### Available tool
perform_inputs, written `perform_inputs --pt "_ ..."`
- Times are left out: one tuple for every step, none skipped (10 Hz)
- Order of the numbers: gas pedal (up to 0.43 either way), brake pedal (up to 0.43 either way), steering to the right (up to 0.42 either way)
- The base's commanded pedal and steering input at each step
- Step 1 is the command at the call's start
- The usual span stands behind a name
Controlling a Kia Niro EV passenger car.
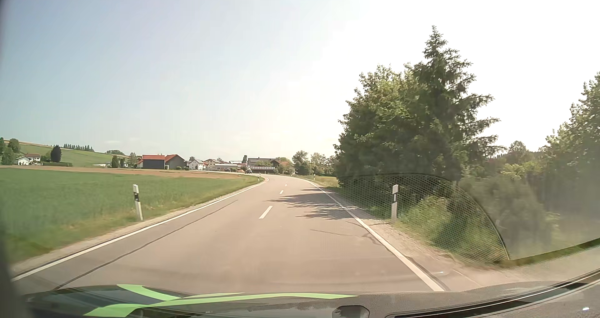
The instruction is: Follow the waypoints while adhering to traffic rules and regulations
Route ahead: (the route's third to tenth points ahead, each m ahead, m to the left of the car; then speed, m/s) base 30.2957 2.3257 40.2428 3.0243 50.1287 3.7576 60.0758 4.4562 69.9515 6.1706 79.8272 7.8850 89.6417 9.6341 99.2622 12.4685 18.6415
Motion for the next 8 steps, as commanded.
perform_inputs --pt "0.15 0.0 -0.026" --pt "0.15 0.0 -0.025" --pt "0.138 0.0 -0.025" --pt "0.13 0.0 -0.024" --pt "0.118 0.0 -0.022" --pt "0.11 0.0 -0.02" --pt "0.11 0.0 -0.014" --pt "0.118 0.0 -0.011"
